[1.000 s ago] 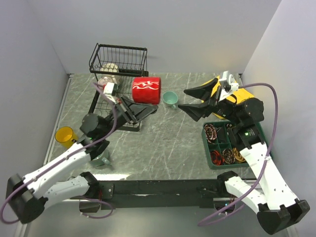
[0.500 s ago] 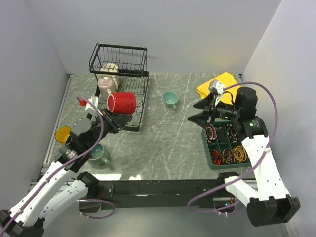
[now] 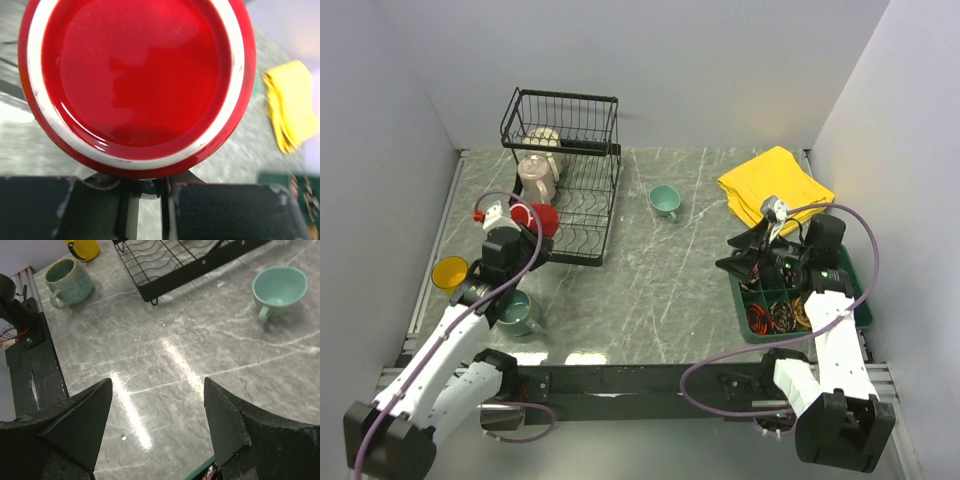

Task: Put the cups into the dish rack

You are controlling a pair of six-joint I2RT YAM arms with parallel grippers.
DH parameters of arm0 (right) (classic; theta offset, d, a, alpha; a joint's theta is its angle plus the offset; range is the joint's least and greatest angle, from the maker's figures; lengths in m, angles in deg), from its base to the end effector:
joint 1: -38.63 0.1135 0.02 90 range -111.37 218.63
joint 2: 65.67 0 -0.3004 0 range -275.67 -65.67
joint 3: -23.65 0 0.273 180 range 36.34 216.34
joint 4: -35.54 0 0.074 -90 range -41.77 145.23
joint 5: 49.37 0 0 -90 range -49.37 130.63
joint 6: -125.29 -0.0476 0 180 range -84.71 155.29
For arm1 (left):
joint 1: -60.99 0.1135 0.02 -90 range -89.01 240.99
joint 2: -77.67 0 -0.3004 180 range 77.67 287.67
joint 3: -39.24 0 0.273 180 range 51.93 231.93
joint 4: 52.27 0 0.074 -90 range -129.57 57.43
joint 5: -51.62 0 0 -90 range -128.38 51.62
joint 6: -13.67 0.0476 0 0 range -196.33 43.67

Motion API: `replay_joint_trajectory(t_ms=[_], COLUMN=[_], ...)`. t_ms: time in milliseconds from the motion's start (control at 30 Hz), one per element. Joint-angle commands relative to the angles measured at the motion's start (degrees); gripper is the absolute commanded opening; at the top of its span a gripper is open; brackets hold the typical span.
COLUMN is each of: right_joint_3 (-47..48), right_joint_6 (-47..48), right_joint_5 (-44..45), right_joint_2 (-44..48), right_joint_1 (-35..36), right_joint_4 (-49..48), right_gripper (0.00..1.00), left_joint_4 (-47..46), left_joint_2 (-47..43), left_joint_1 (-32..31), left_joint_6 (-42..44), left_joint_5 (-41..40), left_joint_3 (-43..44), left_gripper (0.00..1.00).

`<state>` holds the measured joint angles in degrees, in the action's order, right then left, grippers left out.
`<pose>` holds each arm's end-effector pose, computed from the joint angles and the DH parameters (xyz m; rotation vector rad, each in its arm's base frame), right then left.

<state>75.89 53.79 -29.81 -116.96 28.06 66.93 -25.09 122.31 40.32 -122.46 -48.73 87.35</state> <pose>0.1878 0.0106 0.3069 -0.8032 1.6496 0.9182 0.1802 -0.0588 0.2925 -0.5617 1.9440 -0.5734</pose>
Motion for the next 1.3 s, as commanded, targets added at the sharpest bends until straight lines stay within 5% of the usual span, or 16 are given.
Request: replay_joint_trajectory(t_ms=[0,200,667,1267], right_joint_3=[0.4,-0.3,-0.3,0.1], right_joint_6=[0.4,-1.0,-1.8,-0.9], right_joint_5=[-3.2,-3.2,-4.4,-4.5], right_joint_2=[2.0,3.8,4.9,4.9], right_joint_1=[-1.0,-2.5,-4.6,-5.4], right_joint_4=[-3.1,-4.4,-4.7,-3.8], right_gripper=[0.80,0.80,0.81,0.81], left_joint_4=[-12.0,-11.2,-9.2,-7.4], left_joint_2=[4.4,14.1,34.4,48.3], left_joint_1=[6.1,11.8,13.8,13.8], left_joint_6=[1.3,4.3,8.6,8.2], left_joint_5=[0.6,0.2,-5.1,-8.1], left_joint_3=[1.1,5.9,16.6,23.0], left_gripper=[0.01,0.01,0.01,0.03])
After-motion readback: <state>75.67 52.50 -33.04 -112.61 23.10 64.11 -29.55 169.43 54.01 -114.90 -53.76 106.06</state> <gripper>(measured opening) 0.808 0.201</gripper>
